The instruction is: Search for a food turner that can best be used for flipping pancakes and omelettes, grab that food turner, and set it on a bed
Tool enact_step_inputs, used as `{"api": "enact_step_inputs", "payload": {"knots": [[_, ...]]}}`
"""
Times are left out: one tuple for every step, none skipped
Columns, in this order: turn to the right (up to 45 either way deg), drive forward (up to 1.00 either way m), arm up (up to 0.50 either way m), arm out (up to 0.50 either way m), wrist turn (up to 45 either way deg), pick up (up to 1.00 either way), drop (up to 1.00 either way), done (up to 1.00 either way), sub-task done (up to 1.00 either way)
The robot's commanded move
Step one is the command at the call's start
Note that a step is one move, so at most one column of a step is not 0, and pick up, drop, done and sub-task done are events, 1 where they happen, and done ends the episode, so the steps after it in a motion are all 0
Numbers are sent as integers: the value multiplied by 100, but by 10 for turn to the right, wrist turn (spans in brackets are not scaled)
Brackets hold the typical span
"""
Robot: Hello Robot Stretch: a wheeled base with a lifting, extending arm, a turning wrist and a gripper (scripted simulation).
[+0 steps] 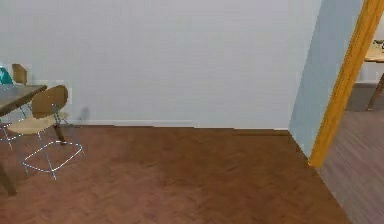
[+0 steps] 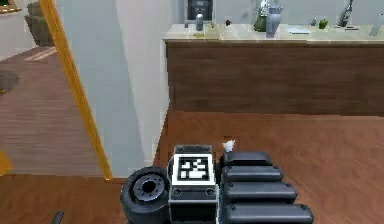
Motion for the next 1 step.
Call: {"api": "enact_step_inputs", "payload": {"knots": [[270, 0, 0, 0, 0, 0, 0, 0, 0]]}}
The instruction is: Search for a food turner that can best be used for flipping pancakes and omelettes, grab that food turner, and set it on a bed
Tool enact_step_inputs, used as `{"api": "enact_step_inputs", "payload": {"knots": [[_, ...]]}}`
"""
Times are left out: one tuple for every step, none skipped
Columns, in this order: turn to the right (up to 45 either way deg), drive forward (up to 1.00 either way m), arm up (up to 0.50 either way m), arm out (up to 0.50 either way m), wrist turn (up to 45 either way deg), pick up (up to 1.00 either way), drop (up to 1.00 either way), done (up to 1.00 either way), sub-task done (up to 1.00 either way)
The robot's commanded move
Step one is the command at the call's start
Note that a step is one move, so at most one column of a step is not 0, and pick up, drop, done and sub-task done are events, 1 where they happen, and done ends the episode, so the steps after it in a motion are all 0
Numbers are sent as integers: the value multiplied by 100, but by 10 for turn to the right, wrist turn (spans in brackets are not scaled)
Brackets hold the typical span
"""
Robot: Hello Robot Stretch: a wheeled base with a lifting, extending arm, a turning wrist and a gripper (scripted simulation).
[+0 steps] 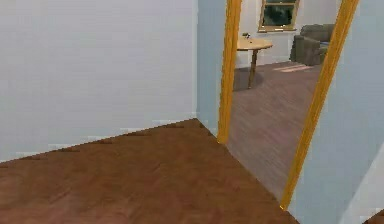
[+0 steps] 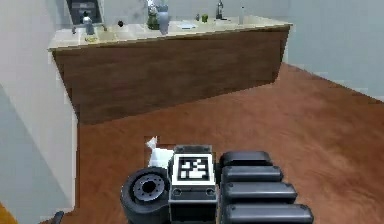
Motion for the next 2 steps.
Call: {"api": "enact_step_inputs", "payload": {"knots": [[0, 100, 0, 0, 0, 0, 0, 0, 0], [0, 45, 0, 0, 0, 0, 0, 0, 0]]}}
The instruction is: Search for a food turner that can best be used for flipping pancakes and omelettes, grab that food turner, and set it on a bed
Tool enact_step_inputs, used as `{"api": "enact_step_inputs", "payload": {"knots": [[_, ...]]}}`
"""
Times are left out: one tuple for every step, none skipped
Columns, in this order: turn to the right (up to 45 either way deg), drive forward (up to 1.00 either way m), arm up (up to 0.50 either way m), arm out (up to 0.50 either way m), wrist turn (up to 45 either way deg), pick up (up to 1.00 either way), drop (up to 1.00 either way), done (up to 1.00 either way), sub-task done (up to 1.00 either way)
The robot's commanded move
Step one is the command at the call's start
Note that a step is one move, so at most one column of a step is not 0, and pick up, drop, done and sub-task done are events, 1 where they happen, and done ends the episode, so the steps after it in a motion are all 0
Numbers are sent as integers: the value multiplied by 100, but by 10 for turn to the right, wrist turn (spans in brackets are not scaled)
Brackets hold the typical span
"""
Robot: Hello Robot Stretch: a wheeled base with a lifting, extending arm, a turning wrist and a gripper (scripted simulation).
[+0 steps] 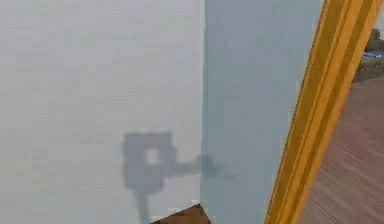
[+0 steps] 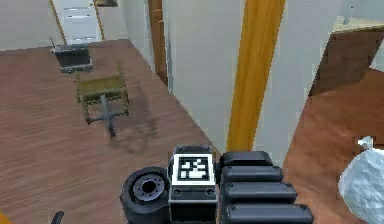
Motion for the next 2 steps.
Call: {"api": "enact_step_inputs", "payload": {"knots": [[450, 0, 0, 0, 0, 0, 0, 0, 0], [300, 0, 0, 0, 0, 0, 0, 0, 0]]}}
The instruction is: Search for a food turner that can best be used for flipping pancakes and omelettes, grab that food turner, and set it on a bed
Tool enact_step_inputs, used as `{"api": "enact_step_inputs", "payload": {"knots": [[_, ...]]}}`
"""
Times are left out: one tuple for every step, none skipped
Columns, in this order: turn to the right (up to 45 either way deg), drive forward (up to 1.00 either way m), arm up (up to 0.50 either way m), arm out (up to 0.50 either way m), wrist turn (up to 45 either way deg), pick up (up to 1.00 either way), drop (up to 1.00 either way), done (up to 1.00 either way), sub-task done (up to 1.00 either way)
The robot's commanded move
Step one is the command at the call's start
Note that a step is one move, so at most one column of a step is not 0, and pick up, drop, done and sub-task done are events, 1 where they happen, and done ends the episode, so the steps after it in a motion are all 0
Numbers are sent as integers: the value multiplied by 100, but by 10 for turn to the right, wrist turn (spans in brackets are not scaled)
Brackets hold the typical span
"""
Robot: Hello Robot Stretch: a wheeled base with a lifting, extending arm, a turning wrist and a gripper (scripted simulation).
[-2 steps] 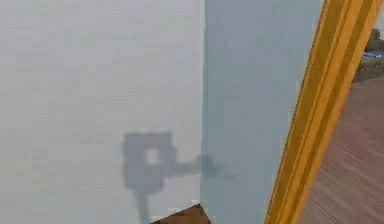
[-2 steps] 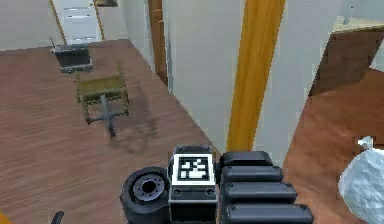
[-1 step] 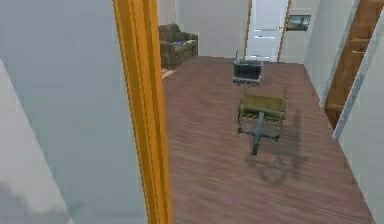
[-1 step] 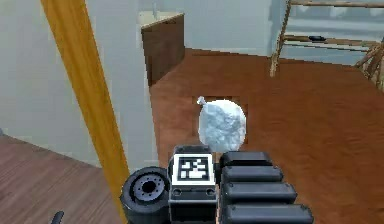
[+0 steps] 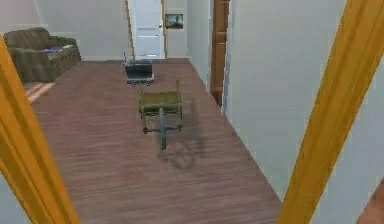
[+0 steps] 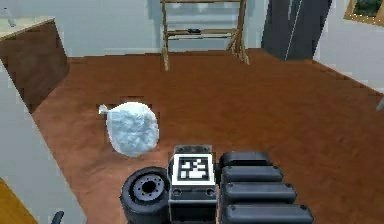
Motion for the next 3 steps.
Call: {"api": "enact_step_inputs", "payload": {"knots": [[0, 100, 0, 0, 0, 0, 0, 0, 0], [30, 0, 0, 0, 0, 0, 0, 0, 0], [0, 100, 0, 0, 0, 0, 0, 0, 0]]}}
